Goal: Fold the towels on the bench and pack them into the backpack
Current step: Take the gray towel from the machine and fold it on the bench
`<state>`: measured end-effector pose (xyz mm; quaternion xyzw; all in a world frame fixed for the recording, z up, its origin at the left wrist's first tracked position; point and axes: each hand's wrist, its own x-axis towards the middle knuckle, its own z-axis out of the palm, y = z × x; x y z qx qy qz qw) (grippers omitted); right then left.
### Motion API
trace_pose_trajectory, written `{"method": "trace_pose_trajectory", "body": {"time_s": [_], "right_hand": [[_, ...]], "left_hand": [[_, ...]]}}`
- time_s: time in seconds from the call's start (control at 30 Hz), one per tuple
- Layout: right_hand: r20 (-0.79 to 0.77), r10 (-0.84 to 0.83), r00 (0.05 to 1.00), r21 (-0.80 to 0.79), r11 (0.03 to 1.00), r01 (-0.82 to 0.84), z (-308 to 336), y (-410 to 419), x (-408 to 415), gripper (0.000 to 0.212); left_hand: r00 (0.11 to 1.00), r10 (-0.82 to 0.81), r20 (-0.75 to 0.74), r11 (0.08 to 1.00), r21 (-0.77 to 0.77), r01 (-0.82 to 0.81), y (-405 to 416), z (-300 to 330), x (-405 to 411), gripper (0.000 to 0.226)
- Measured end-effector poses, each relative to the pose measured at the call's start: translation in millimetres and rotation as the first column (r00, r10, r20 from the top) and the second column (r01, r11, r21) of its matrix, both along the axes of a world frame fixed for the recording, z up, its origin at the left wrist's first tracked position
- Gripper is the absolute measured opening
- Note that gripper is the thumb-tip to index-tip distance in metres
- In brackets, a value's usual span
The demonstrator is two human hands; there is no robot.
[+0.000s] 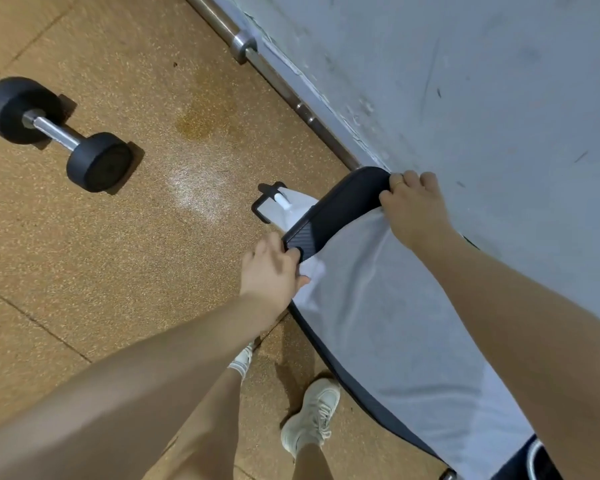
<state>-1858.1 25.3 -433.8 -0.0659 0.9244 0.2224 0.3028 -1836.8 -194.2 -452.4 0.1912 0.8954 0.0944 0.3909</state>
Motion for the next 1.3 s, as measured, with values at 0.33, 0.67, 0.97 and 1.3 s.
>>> {"method": "trace_pose_trajectory", "body": {"time_s": [0.33, 0.67, 0.97, 1.3], "right_hand": [[-0.372, -0.316, 0.873, -0.229, 0.942, 0.244, 45.1, 2.1, -18.3, 0.043], [-0.081, -0.732, 0.676, -0.753, 0.49, 0.44, 80.6, 30.7, 53.1, 0.05], [0.014, -0.989, 0.145, -0.809, 0.074, 0.584, 63.9, 101.9, 217.2, 0.016], [0.249, -0.938, -0.241, -0.846, -0.332, 0.417, 38.5, 160.3, 326.7, 0.033]], "left_hand": [[0.906, 0.402, 0.13, 0.824, 0.381, -0.42, -14.5, 52.5, -32.5, 0.032], [0.984, 0.114, 0.134, 0.909, 0.386, -0.158, 14.5, 116.2, -6.1, 0.015], [0.983, -0.11, 0.145, 0.897, 0.44, 0.036, 120.1, 102.2, 141.9, 0.012], [0.87, -0.342, 0.356, 0.889, 0.423, 0.176, 199.9, 92.3, 244.9, 0.004]]}}
